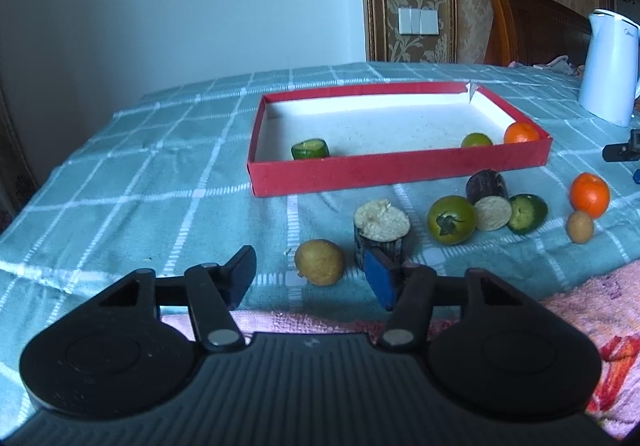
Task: Organize fruits
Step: 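Grasp the brown pear with the left gripper, then carry the pear into the red tray and open the left gripper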
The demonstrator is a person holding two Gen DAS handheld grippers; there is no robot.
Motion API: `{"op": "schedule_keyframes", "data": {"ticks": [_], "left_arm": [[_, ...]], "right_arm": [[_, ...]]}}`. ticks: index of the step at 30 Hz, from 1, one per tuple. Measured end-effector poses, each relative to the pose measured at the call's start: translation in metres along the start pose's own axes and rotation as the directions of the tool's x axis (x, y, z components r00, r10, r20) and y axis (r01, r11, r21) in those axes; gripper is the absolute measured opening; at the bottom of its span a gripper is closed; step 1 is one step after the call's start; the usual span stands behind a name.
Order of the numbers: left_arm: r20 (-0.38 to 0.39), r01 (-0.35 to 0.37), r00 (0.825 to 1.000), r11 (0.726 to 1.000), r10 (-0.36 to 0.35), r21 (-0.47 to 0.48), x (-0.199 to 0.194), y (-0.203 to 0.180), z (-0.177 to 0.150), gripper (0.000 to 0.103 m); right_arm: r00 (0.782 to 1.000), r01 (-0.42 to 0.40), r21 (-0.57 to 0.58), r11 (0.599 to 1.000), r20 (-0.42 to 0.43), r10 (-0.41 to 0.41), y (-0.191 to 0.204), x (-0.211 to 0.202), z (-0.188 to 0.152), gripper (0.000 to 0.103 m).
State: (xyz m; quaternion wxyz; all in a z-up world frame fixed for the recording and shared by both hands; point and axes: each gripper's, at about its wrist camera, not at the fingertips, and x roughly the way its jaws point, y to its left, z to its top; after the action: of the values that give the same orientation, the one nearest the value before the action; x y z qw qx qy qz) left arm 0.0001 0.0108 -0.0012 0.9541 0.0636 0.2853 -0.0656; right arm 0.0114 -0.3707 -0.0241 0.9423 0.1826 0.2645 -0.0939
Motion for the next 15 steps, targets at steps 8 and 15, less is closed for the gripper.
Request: {"op": "schedule_keyframes", "data": {"ticks": [8, 15], "left_arm": [[-0.034, 0.021, 0.999, 0.999, -0.023, -0.044, 0.016, 0.002, 0.004, 0.027], [0.05, 0.007, 0.999, 0.999, -0.004, -0.054, -0.002, 0.002, 0.014, 0.027]], "right_arm": [[1.0, -0.001, 0.001, 1.0, 0.001, 0.001, 0.0, 0.0, 0.0, 0.097], [1.0, -0.001, 0.001, 1.0, 0.0, 0.001, 0.0, 0.0, 0.0, 0.097]]}}
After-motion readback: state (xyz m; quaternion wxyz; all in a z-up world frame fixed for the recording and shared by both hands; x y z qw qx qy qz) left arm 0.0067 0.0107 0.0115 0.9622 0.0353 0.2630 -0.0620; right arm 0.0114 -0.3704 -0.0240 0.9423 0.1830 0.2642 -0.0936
